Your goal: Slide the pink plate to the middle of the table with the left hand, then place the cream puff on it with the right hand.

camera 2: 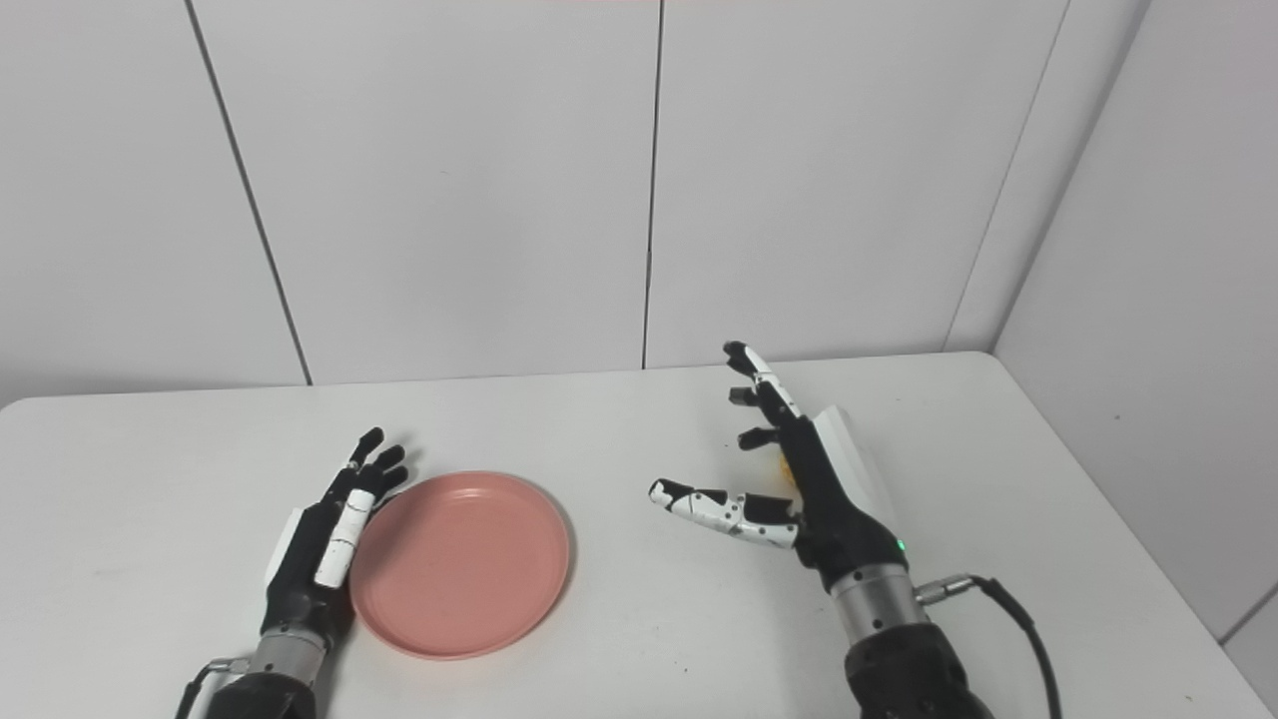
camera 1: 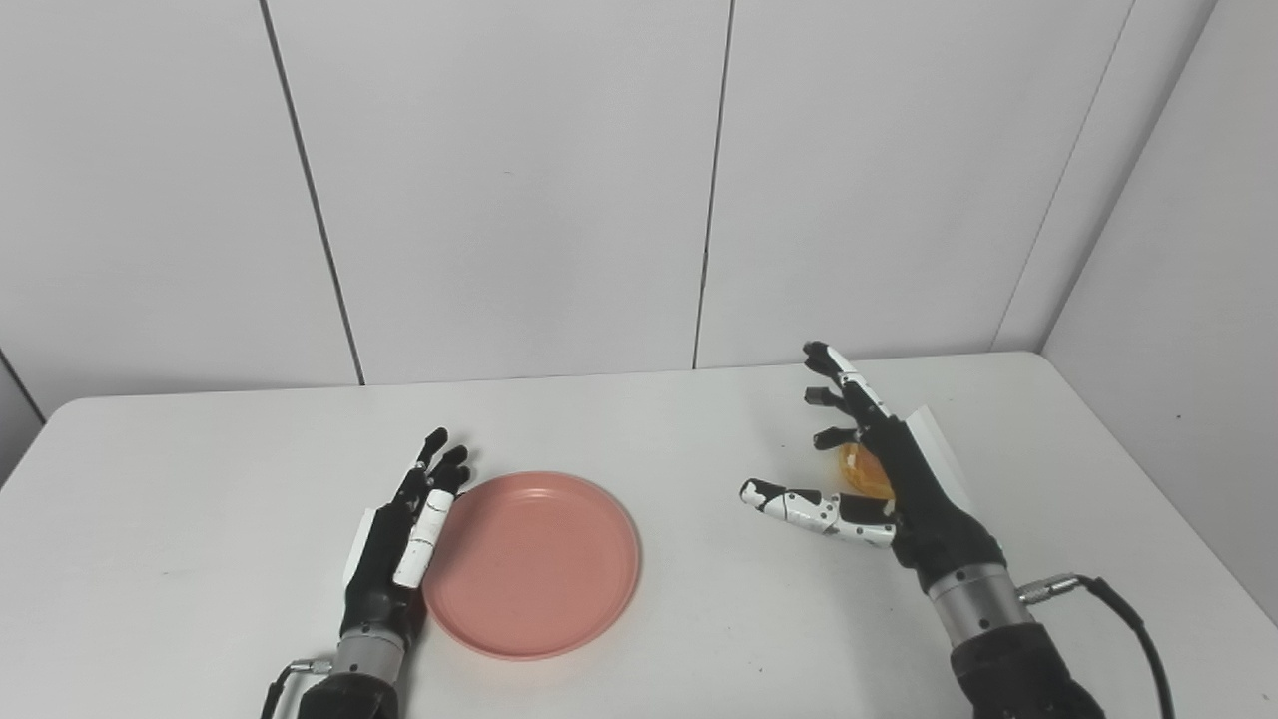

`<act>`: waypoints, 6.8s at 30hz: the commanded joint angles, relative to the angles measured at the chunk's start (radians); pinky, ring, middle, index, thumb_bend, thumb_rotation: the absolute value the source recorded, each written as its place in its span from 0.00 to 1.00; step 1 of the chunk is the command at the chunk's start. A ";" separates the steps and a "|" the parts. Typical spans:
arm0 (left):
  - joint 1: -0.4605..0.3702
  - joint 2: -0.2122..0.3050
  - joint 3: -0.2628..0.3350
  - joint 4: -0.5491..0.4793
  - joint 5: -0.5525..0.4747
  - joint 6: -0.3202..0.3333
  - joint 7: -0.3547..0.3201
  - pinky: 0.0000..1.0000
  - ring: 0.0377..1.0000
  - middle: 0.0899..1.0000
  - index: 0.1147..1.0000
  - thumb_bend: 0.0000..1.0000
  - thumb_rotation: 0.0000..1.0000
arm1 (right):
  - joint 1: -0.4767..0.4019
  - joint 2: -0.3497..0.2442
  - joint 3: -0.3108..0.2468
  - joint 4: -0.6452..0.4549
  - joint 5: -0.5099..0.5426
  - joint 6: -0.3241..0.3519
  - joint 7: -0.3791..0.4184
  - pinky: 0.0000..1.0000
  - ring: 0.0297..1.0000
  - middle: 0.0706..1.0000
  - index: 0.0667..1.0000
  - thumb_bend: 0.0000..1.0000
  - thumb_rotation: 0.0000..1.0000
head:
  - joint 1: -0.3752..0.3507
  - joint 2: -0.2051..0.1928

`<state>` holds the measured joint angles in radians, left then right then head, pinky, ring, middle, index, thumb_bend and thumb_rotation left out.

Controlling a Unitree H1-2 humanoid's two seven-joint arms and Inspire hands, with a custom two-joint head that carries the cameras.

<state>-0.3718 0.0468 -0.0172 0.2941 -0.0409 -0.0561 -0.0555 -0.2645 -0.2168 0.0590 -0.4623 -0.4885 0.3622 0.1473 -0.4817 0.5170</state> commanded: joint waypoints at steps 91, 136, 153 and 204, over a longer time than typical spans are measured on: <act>0.021 -0.027 -0.009 -0.089 -0.017 0.065 -0.017 0.91 0.89 0.93 0.95 0.84 0.85 | -0.301 -0.316 0.143 0.783 -0.168 -0.220 -0.127 0.43 0.50 0.60 0.63 0.82 0.15 | 0.047 0.025; 0.038 -0.054 -0.038 -0.135 0.027 0.101 0.012 0.89 0.88 0.93 0.94 0.83 0.85 | -0.394 -0.316 0.150 0.476 -0.172 -0.254 -0.018 0.35 0.38 0.41 0.46 0.53 0.00 | 0.163 0.047; 0.061 -0.128 -0.062 -0.147 0.081 0.096 0.078 0.87 0.86 0.90 0.91 0.81 0.95 | -0.405 -0.251 0.150 0.344 -0.092 -0.271 0.067 0.37 0.41 0.43 0.45 0.53 0.00 | 0.344 0.053; 0.044 -0.188 -0.069 -0.095 0.145 0.055 0.161 0.67 0.80 0.84 0.86 0.93 1.00 | -0.395 -0.101 0.409 0.586 -0.172 -0.494 0.179 0.41 0.44 0.45 0.45 0.53 0.00 | 0.474 0.071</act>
<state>-0.3035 -0.1205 -0.0752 0.1955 0.0955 0.0174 0.1018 -0.6241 -0.3172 0.4724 0.1378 -0.6587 -0.0823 0.3430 -0.0092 0.5860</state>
